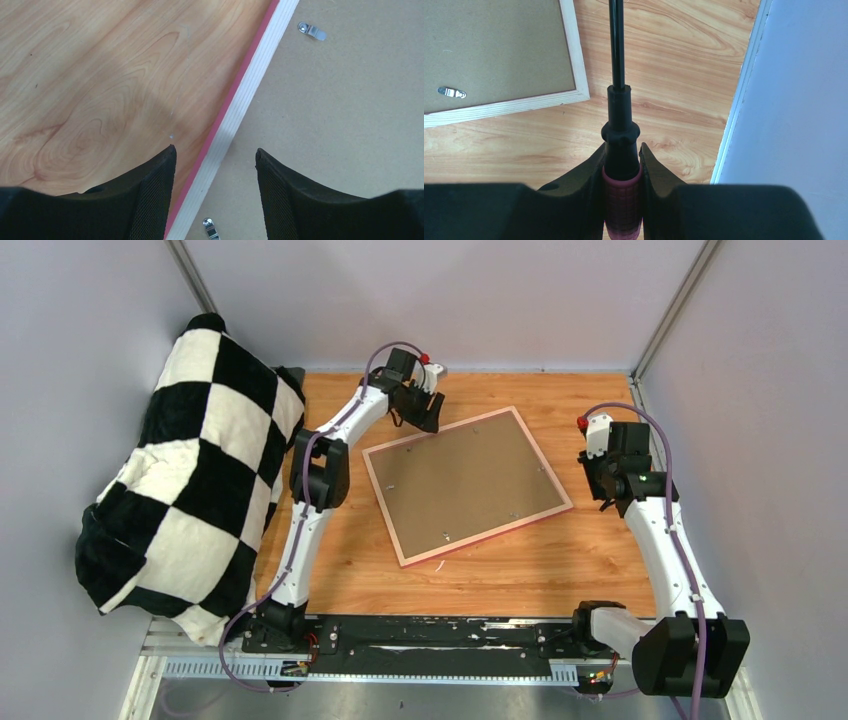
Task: Take the photo out of the frame
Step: Adjust the photo frame at the center of the board.
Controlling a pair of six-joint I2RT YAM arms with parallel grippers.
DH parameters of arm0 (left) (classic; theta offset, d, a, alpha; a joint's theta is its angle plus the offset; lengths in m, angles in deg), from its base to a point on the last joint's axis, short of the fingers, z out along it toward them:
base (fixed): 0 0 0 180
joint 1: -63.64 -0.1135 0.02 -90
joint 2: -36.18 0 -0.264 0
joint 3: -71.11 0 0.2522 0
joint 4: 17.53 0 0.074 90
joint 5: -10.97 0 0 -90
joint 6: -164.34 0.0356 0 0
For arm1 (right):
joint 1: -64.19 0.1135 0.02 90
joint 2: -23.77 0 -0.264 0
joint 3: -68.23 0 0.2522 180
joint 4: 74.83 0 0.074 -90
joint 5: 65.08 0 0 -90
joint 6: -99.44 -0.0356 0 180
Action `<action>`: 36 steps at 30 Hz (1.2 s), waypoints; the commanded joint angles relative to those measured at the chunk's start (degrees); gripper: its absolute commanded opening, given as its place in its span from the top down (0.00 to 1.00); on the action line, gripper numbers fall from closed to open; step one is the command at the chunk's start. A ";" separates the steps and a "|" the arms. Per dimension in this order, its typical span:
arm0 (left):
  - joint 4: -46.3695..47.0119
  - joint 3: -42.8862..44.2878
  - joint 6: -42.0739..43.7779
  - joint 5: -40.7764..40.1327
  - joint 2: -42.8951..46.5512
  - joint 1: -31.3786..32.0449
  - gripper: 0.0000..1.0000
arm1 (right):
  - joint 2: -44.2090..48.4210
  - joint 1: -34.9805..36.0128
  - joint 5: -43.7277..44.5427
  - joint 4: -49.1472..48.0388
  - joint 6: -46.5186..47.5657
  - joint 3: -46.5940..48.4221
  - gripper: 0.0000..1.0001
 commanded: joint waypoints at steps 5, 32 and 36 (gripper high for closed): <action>-0.86 -3.41 4.11 -5.58 -2.21 0.87 0.40 | -0.10 -0.74 -0.73 0.27 -0.61 -0.61 1.00; 10.69 -35.50 -17.57 -4.19 13.61 -1.80 1.00 | -0.67 -0.74 -1.25 0.37 -0.57 -0.70 1.00; 11.72 -41.07 -17.16 -3.90 18.42 -1.98 1.00 | -1.03 -0.74 -1.75 0.41 -0.65 -0.73 1.00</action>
